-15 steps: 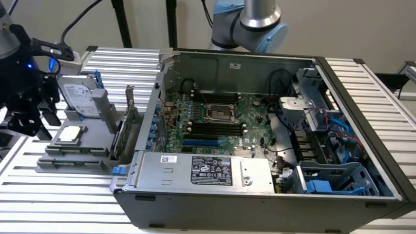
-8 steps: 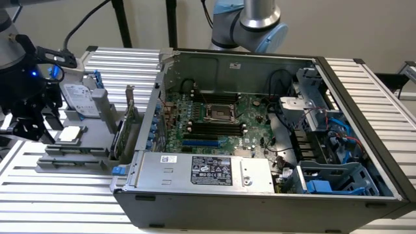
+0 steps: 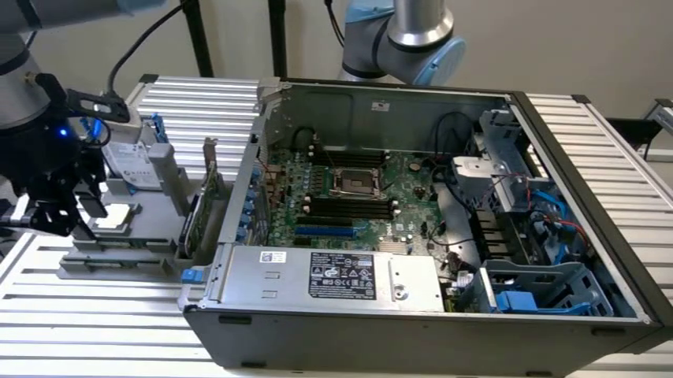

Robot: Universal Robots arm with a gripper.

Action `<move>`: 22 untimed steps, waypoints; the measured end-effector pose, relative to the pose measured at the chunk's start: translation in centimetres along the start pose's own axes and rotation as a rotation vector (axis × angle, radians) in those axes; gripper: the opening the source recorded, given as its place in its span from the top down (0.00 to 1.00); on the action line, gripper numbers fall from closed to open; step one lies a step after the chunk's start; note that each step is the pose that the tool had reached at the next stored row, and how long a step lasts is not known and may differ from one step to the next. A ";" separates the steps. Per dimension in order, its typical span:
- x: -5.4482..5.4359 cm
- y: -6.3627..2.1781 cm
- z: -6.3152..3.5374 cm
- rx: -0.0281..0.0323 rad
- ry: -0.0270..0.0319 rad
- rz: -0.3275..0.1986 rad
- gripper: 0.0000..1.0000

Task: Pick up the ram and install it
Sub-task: 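Pick up the ram and move it above insertion slot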

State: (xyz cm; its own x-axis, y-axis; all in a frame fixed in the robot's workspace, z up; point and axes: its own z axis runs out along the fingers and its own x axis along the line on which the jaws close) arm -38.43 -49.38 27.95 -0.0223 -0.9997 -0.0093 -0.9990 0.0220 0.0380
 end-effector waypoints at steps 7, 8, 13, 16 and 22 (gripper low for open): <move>0.4 -0.05 1.27 0.0001 -0.0060 -0.002 0.58; 0.5 -0.06 1.45 0.0004 -0.0074 -0.002 0.58; 0.7 -0.09 2.29 0.0022 -0.0149 -0.004 0.58; 0.8 -0.11 2.74 0.0041 -0.0205 -0.008 0.58; 1.1 -0.16 3.72 0.0060 -0.0295 -0.017 0.58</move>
State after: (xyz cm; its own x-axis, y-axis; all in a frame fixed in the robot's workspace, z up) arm -38.43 -50.46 24.22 -0.0064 -0.9992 -0.0394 -0.9995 0.0052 0.0316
